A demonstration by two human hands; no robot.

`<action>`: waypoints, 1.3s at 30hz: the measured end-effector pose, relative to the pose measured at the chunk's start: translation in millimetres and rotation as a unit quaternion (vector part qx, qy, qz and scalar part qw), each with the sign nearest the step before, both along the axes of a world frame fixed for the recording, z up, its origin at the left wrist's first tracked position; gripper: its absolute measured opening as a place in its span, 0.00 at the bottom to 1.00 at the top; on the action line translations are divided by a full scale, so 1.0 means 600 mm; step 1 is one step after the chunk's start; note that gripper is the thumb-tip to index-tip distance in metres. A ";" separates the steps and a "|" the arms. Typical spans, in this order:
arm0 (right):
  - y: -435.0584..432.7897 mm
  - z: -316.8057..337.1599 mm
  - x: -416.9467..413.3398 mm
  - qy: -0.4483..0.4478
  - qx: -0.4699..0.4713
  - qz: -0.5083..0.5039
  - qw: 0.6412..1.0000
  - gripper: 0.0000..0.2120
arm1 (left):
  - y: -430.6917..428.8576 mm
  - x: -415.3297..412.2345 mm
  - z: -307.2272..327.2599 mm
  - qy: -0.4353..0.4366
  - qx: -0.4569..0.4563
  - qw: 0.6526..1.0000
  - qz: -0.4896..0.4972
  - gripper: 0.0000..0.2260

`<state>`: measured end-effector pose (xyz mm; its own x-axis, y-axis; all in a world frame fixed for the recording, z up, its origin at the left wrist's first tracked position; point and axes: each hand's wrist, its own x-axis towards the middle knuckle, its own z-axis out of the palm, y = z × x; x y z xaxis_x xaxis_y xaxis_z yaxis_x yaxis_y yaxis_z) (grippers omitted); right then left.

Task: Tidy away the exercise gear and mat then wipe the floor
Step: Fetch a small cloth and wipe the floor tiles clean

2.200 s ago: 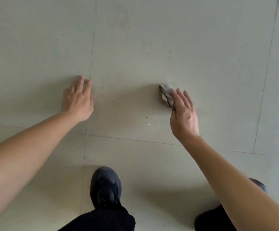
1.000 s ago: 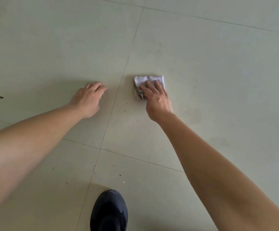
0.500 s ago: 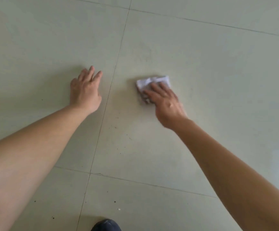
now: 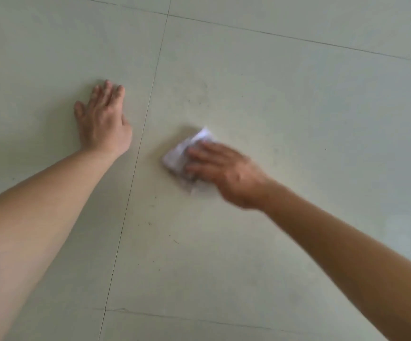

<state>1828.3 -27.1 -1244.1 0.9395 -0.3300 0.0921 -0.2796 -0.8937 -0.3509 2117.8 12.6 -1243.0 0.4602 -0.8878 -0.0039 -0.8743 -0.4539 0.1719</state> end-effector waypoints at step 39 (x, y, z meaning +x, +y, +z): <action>-0.233 0.014 0.226 0.014 0.007 -0.151 0.988 0.24 | -0.010 0.011 -0.015 0.002 0.038 0.998 0.052 0.23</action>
